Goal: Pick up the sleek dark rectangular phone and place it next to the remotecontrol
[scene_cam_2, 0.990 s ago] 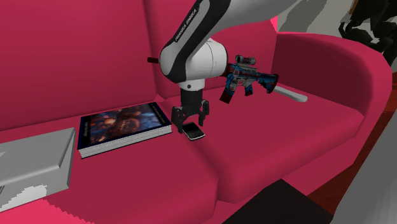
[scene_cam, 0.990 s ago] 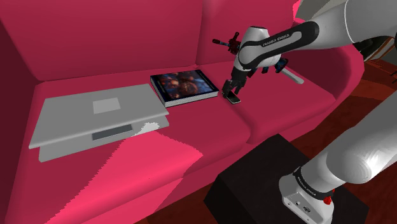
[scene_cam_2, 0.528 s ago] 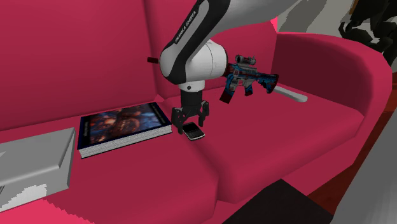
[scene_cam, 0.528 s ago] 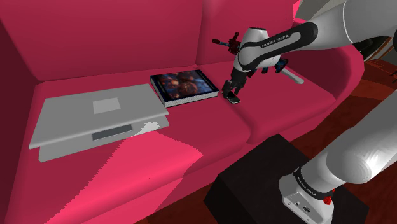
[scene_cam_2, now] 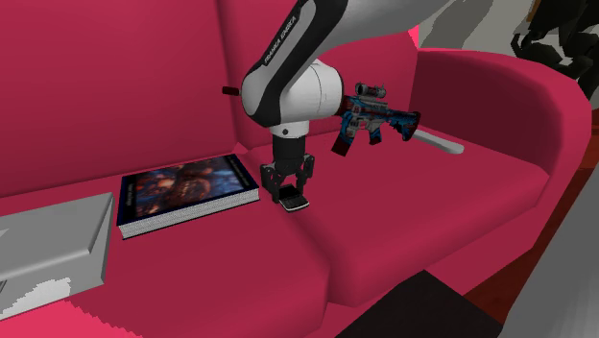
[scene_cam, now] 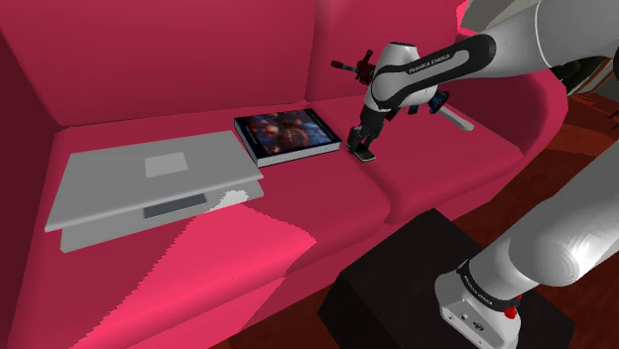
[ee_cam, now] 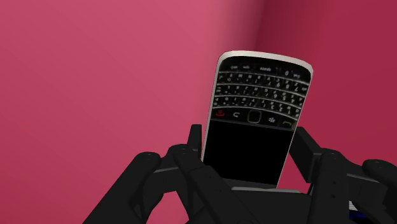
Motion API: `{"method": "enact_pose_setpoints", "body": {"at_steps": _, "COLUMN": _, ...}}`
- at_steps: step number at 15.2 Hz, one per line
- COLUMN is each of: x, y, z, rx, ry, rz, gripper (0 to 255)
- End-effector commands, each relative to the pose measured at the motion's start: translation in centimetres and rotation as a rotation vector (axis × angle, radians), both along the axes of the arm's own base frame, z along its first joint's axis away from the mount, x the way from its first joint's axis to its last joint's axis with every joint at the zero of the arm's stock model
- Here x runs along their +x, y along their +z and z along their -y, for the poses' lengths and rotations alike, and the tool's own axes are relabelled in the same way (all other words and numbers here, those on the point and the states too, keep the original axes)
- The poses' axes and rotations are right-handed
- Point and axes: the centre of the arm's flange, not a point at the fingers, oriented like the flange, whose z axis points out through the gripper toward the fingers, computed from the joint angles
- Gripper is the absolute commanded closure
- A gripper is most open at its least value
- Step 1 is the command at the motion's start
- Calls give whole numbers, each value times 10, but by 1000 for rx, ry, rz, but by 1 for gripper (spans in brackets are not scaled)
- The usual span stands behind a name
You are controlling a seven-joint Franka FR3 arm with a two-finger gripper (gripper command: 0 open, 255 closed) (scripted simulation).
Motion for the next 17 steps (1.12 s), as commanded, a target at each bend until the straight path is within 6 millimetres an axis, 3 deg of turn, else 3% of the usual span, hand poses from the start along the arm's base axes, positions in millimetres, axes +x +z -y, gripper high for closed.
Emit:
{"method": "enact_pose_setpoints", "body": {"at_steps": 1, "x": 0, "y": -1, "z": 0, "rx": 0, "ry": 1, "rz": -3, "gripper": 255}}
{"method": "enact_pose_setpoints", "body": {"at_steps": 17, "x": 0, "y": 78, "z": 0, "rx": 0, "ry": 1, "rz": -2, "gripper": 255}}
